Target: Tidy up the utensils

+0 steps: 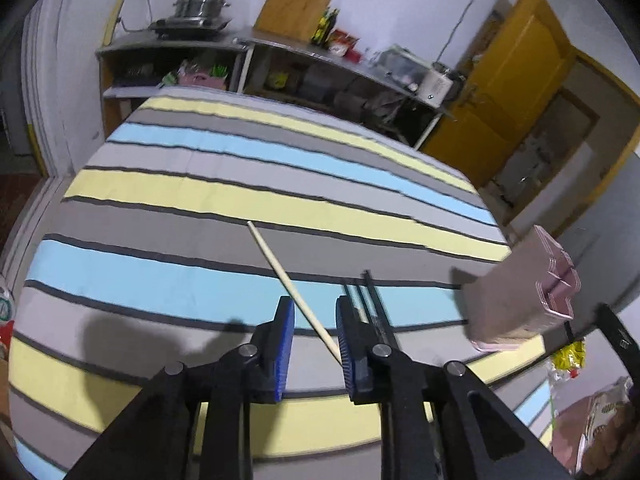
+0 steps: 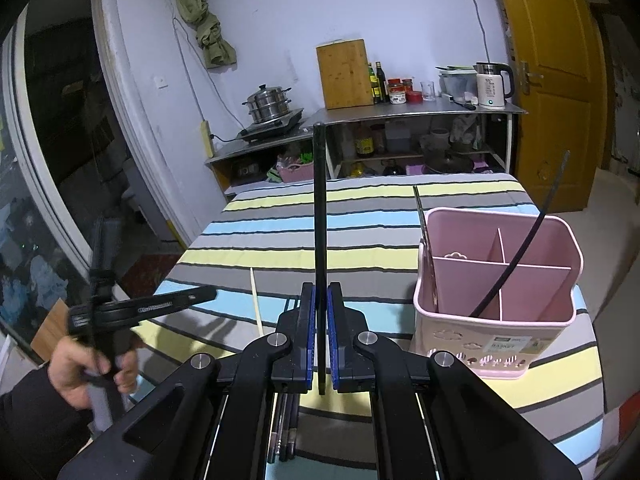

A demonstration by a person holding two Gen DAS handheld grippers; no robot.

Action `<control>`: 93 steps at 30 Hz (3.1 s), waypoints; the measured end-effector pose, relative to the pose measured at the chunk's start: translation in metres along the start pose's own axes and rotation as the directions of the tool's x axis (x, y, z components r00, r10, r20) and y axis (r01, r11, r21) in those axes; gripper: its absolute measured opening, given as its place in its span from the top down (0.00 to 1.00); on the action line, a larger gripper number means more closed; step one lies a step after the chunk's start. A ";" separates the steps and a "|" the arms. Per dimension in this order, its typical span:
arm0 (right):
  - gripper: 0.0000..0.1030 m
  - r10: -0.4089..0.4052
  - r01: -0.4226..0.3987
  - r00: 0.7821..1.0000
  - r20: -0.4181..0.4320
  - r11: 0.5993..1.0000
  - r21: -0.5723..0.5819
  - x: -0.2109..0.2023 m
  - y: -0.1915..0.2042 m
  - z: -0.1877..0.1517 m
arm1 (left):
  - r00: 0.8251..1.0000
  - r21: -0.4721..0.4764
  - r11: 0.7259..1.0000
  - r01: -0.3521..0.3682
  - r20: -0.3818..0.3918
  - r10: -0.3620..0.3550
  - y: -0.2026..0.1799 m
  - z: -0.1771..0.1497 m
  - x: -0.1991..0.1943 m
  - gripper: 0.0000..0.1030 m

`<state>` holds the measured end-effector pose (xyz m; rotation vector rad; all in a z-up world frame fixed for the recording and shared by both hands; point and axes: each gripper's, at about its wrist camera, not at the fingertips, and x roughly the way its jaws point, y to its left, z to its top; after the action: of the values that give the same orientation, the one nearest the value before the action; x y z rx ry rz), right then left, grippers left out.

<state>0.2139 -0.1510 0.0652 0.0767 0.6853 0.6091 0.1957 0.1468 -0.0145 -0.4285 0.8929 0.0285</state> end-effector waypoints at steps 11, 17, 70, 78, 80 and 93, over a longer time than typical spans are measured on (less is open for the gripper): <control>0.95 -0.008 0.008 1.000 -0.001 1.000 -0.011 0.003 -0.002 0.005 | 0.990 -0.047 0.990 -0.134 -0.058 0.131 0.020 0.029 0.075 0.79; 0.95 -0.010 0.010 1.000 -0.003 1.000 -0.011 0.004 -0.002 0.006 | 0.977 -0.030 0.978 -0.205 -0.057 0.203 0.015 0.039 0.097 0.79; 0.95 -0.018 0.017 0.996 0.093 1.000 0.012 -0.050 -0.014 0.008 | 0.974 0.204 0.972 0.115 0.170 -0.151 -0.091 0.019 -0.134 0.95; 0.95 -0.061 0.054 0.990 0.125 0.997 0.057 -0.074 -0.034 0.011 | 0.958 0.273 0.939 0.211 0.133 -0.255 -0.149 0.017 -0.131 0.95; 0.95 -0.077 0.068 0.988 0.135 0.995 0.072 -0.080 -0.042 0.013 | 0.952 0.288 0.930 0.229 0.131 -0.275 -0.164 0.020 -0.130 0.95; 0.95 -0.159 0.128 0.964 0.214 0.980 0.152 -0.105 -0.086 0.042 | 0.920 0.367 0.888 0.276 0.167 -0.355 -0.249 0.054 -0.117 0.95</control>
<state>0.2184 -0.2743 0.1354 0.2193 0.5060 0.4048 0.2115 -0.0430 0.1910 -0.2391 0.5734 -0.3681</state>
